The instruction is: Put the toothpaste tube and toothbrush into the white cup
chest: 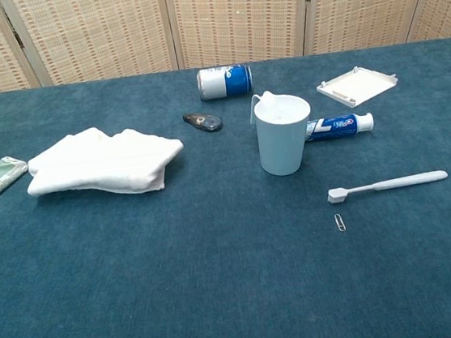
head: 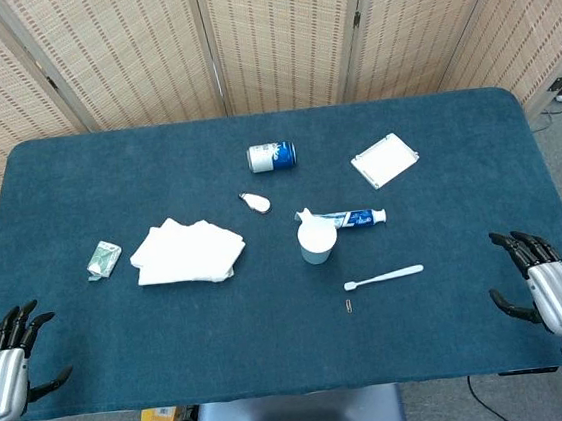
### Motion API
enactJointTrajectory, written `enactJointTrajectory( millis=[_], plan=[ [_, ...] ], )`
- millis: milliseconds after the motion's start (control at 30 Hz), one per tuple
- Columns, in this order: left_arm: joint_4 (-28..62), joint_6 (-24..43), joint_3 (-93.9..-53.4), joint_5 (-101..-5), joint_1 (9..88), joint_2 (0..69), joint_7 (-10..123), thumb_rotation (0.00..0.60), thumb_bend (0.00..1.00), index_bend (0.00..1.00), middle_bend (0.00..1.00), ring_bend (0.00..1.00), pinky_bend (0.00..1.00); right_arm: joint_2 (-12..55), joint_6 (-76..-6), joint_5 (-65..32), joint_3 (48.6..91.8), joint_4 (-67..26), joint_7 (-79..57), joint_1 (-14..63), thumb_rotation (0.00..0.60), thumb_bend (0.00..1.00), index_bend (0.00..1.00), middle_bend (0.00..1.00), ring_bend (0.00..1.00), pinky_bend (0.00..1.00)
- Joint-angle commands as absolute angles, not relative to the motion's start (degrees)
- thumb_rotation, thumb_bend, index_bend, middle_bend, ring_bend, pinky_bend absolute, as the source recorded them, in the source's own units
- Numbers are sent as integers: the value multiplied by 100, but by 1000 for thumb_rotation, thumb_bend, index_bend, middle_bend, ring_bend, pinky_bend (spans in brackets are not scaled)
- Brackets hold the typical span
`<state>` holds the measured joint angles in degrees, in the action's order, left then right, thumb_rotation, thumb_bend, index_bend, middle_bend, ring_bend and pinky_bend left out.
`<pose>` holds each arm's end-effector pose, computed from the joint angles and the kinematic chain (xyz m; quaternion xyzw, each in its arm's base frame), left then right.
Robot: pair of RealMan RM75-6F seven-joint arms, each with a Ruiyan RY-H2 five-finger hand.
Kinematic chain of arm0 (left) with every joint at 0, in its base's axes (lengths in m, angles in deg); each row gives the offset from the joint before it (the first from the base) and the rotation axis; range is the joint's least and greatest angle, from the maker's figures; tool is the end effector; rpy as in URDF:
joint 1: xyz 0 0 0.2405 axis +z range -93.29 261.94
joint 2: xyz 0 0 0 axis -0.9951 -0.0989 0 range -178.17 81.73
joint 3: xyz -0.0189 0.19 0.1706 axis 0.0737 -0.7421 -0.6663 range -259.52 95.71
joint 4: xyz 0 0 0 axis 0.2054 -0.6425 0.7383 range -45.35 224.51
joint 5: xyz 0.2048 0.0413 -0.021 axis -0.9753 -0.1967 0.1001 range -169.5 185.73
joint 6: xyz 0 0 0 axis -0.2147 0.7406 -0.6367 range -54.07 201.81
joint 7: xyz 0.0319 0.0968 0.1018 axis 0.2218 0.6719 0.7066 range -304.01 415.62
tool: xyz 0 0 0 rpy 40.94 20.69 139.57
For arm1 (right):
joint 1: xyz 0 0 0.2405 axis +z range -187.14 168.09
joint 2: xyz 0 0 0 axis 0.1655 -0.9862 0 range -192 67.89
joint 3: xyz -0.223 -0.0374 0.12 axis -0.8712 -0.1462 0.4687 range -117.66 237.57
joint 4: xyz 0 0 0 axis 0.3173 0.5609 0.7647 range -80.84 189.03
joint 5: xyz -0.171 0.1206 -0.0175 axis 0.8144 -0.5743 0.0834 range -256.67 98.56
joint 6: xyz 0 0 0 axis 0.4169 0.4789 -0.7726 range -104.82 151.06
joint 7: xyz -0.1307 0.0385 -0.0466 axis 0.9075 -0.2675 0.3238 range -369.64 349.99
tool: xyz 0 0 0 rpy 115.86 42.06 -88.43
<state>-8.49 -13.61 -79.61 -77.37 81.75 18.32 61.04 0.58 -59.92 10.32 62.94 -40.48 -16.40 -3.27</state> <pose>-0.2937 0.1654 0.1424 -0.5709 -0.4081 -0.3987 0.5904 -0.2946 -0.1877 0.1560 0.5989 -0.4148 0.4317 0.5320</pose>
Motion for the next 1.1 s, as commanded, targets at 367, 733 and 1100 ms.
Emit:
enactJointTrajectory(
  millis=[367,733,1100],
  plan=[
    [-811,-1455,-8013,-7714,8285,1809,5972,600,205,240,99,36,144,421,-3889,154,6965,-4065,-944,1242,600,250,158,265,119,166],
    [-737,-1638,-8051,-7670,8470,1716,5809,600,205,239,99,36,144,1303,-2484,-1035,7412,-3316,-9,2574,600,270,187,283,119,166],
    [-720,-1677,-8058,-7636,8551,1695,5780,600,205,257,99,36,144,2109,-1751,-2299,7444,-2383,1026,3626,600,270,133,253,119,166]
  ],
)
